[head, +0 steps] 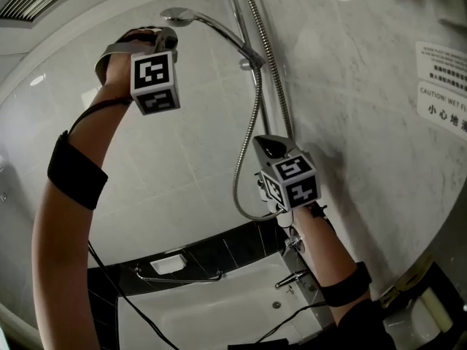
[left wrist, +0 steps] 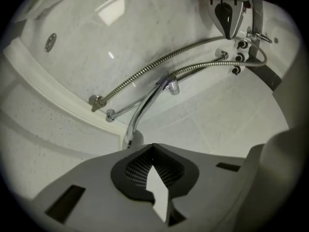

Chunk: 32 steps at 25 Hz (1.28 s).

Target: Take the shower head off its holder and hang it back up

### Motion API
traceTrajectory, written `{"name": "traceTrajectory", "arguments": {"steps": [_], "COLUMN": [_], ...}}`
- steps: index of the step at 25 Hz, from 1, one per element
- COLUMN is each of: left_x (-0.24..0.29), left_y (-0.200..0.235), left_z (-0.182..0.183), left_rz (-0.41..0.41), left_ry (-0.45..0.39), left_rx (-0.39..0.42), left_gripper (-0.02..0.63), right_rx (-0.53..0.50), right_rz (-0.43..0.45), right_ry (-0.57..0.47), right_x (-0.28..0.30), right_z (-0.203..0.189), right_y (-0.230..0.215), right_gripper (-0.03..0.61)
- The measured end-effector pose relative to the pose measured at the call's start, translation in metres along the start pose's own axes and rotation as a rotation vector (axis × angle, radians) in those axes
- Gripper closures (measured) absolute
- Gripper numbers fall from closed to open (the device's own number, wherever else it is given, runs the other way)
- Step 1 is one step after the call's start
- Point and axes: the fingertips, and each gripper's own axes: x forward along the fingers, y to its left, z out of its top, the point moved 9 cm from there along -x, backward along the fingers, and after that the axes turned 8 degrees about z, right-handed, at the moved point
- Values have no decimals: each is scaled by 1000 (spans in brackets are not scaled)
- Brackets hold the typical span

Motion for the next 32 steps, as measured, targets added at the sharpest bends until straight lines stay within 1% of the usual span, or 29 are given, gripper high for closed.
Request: {"name": "traceTrajectory", "arguments": {"steps": [1, 4, 7, 11, 13, 15, 17, 20, 23, 24, 26, 29, 32], "left_x": [-5, -33, -70, -117, -140, -163, -185, -216, -257, -270, -292, -323, -351], "left_y": [-10, -39, -76, -125, -149, -176, -204, -250, -294, -307, -329, -358, -381], "left_z": [-12, -35, -53, -69, -76, -84, -93, -112, -127, -131, -138, -140, -136], "left_rz": [-15, -92, -161, -239, -268, -298, -319, -319, -320, -314, -298, -297, -306], "left_ry": [5, -27, -39, -48, -43, -15, 21, 91, 184, 214, 269, 340, 393], "left_rx": [-48, -262, -443, -680, -821, -991, -1139, -1325, -1510, -1551, -1605, -1642, -1703], "left_gripper": [614, 614, 614, 614, 614, 614, 614, 614, 614, 614, 614, 614, 614], "right_rx": [0, 1, 14, 36, 42, 45, 54, 74, 107, 116, 130, 150, 154], "right_rz": [-3, -5, 1, 14, 27, 45, 60, 75, 96, 100, 104, 119, 144], "right_ry": [4, 20, 41, 69, 81, 97, 116, 147, 193, 205, 219, 243, 258], "right_x": [-2, -4, -3, -4, -4, -5, -7, -11, -15, -15, -14, -12, -12], "right_z": [-2, -9, -20, -36, -45, -57, -70, -93, -119, -127, -138, -156, -171], "right_y": [3, 10, 21, 36, 45, 55, 64, 78, 96, 101, 109, 122, 136], "right_gripper": [578, 578, 578, 578, 578, 578, 578, 578, 578, 578, 577, 577, 577]}}
